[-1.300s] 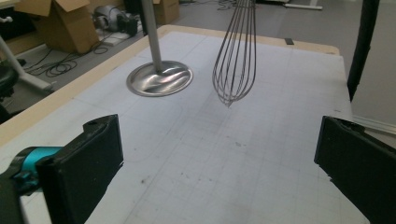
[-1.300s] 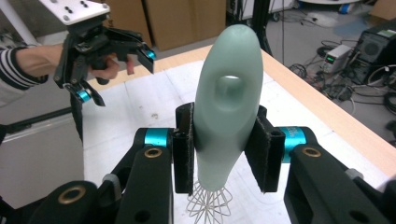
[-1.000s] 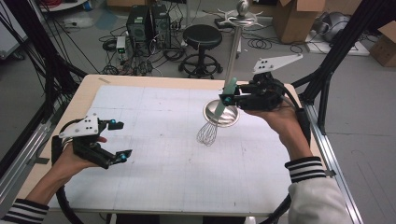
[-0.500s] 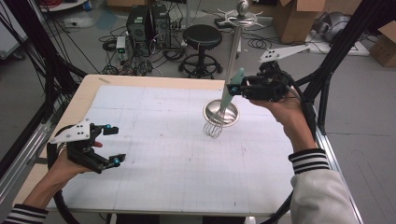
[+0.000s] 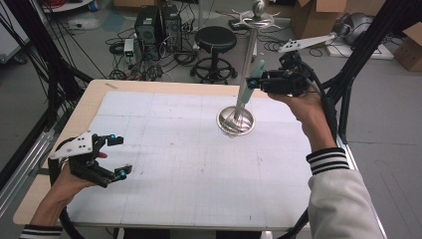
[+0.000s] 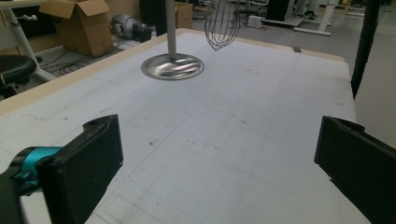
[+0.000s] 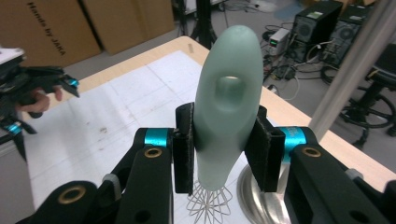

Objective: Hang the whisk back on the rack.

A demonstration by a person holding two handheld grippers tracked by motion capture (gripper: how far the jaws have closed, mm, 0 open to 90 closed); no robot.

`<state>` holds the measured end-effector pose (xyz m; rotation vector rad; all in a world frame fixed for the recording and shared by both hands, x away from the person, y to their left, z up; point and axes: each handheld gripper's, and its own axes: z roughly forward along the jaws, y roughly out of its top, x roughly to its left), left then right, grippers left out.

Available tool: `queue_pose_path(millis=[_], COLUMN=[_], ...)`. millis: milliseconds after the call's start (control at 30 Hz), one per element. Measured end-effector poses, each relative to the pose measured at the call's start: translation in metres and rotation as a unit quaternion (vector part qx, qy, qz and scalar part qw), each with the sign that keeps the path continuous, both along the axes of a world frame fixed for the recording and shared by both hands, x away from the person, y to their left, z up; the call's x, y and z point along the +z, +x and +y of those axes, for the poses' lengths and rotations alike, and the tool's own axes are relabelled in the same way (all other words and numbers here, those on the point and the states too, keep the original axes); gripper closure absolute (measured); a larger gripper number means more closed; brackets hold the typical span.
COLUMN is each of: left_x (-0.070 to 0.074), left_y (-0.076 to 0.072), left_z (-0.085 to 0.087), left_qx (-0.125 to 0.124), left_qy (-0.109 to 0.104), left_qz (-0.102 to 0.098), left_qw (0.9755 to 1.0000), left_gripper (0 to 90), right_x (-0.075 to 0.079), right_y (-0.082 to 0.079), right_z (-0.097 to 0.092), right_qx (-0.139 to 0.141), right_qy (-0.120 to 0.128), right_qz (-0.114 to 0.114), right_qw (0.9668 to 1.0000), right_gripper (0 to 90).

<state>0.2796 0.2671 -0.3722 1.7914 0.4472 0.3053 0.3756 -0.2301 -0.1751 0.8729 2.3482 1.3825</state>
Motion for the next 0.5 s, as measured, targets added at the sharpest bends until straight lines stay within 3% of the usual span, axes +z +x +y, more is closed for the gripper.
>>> queue_pose_path(millis=[267,500], left_x=[0.0,-0.002], left_y=[-0.001,0.0], left_z=[0.002,-0.001], left_qx=[-0.004,-0.002], left_qy=[0.0,0.023], left_qz=[-0.004,-0.002], left_qw=[1.0,0.9997], left_gripper=[1.7,1.7], right_x=[0.01,0.017], right_y=[0.003,0.006], right_z=[0.0,0.0], right_qx=[-0.02,-0.021], right_qy=[-0.002,-0.007], right_qz=[-0.004,-0.004], right_qw=[0.9998,0.9997], right_gripper=[65.7,65.7])
